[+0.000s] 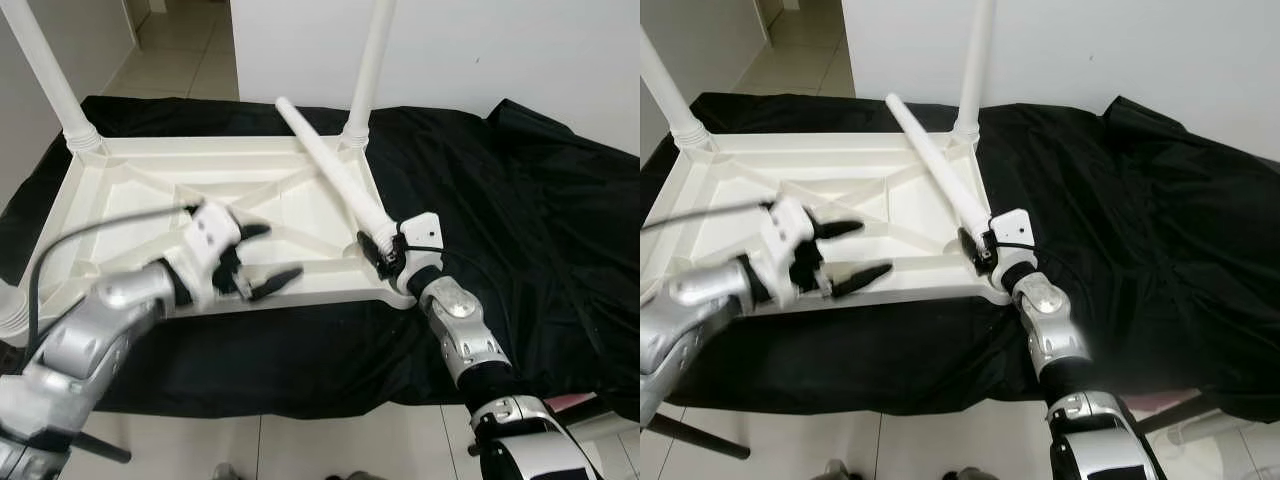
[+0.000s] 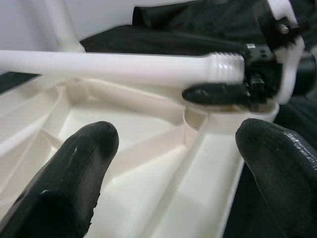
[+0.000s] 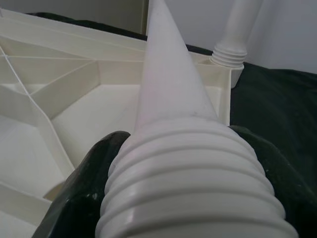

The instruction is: Building children table

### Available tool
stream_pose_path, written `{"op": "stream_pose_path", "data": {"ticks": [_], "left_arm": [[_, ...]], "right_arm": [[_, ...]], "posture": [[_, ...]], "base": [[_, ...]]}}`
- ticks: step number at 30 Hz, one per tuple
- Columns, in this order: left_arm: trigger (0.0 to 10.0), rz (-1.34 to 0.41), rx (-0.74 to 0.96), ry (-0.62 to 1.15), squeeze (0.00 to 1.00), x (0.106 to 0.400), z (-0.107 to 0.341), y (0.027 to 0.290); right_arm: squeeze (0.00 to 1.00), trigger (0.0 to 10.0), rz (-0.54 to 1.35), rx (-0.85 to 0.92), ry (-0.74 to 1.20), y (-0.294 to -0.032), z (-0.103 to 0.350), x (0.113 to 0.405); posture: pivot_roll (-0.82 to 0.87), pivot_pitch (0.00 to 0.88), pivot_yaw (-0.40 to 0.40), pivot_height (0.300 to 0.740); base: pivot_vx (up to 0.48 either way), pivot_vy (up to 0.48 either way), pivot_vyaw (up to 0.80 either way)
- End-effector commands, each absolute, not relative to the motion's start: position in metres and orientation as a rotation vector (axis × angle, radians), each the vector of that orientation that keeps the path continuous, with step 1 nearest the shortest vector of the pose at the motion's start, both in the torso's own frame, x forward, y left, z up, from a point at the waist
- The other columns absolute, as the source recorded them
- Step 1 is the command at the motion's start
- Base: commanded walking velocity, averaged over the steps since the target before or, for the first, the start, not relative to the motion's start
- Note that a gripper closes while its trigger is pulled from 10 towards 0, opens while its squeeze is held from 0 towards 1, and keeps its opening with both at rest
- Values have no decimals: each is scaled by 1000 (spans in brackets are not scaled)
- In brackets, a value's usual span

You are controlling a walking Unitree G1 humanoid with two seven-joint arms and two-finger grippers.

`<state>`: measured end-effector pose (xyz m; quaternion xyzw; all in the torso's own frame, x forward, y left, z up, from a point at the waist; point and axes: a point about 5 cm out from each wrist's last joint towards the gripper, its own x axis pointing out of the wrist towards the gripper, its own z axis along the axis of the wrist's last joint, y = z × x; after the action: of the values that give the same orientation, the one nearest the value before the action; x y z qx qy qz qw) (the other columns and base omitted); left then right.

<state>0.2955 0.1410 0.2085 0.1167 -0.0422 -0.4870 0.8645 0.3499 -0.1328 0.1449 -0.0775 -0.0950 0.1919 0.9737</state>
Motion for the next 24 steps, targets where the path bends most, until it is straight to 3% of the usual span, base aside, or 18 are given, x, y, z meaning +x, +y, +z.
{"op": "stream_pose_path", "data": {"ticks": [1, 5, 9, 12, 15, 18, 24], "left_arm": [[10000, -1073, 203, -93, 0, 299, 208, 138], [10000, -1078, 153, -113, 0, 304, 211, 133], [10000, -1093, -35, -131, 0, 319, 221, 111], [10000, -1078, -82, -126, 0, 324, 225, 107], [10000, -1026, -117, -108, 0, 335, 227, 105], [10000, -901, -289, -35, 0, 363, 232, 102], [10000, -866, -394, 26, 0, 374, 234, 98]], "right_arm": [[0, 10000, 393, -149, -239, -132, 151, 349], [0, 10000, 396, -138, -275, -131, 157, 348], [0, 10000, 410, -103, -393, -128, 173, 343], [0, 10000, 418, -91, -411, -126, 175, 342], [0, 10000, 424, -99, -425, -123, 176, 341], [0, 10000, 445, -122, -454, -116, 178, 339], [0, 10000, 455, -126, -473, -114, 181, 338]], "posture": [[-7, 72, -36, 740], [-14, 69, -31, 740], [-26, 62, -22, 740], [-27, 62, -22, 740], [-30, 60, -18, 740], [-30, 59, -18, 740], [-33, 58, -15, 740]], "base": [[0, 0, 0], [0, 0, 0], [0, 0, 0], [0, 0, 0], [0, 0, 0], [0, 0, 0], [0, 0, 0]]}}
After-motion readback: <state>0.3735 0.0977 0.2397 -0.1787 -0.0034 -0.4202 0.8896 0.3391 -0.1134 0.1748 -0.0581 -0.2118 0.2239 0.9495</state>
